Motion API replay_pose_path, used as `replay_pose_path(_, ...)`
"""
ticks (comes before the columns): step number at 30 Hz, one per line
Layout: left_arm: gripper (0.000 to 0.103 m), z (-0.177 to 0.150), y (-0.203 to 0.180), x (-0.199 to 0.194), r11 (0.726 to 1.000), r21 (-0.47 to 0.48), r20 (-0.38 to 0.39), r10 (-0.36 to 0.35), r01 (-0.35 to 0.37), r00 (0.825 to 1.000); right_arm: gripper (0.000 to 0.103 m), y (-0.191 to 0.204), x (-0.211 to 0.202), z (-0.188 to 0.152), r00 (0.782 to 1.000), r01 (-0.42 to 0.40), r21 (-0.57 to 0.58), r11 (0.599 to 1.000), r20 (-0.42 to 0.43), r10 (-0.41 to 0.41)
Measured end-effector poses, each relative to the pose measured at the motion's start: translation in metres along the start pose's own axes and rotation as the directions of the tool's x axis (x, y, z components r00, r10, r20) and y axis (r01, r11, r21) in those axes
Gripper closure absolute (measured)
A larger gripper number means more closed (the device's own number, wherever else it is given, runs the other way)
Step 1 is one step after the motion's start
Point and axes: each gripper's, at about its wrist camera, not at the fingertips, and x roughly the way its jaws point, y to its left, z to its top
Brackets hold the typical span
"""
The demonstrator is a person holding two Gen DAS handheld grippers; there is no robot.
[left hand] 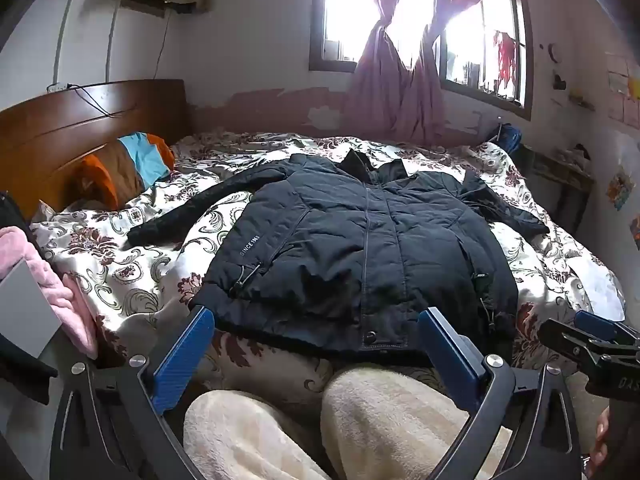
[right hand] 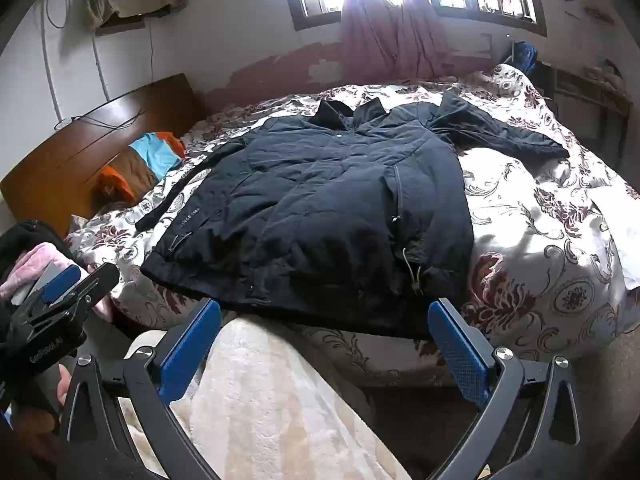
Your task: Fold large clothes
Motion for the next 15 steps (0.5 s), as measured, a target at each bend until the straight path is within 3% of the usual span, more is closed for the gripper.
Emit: replay_pose_path(15, 0.001, 0.0022, -0.0007, -0.0029, 1.0, 0.002, -0.003, -0.002, 0.002, 1.0, 0.001, -0.0004, 0.0016, 0.0, 1.0, -0.001, 0.002, 1.0, -0.001, 0.001)
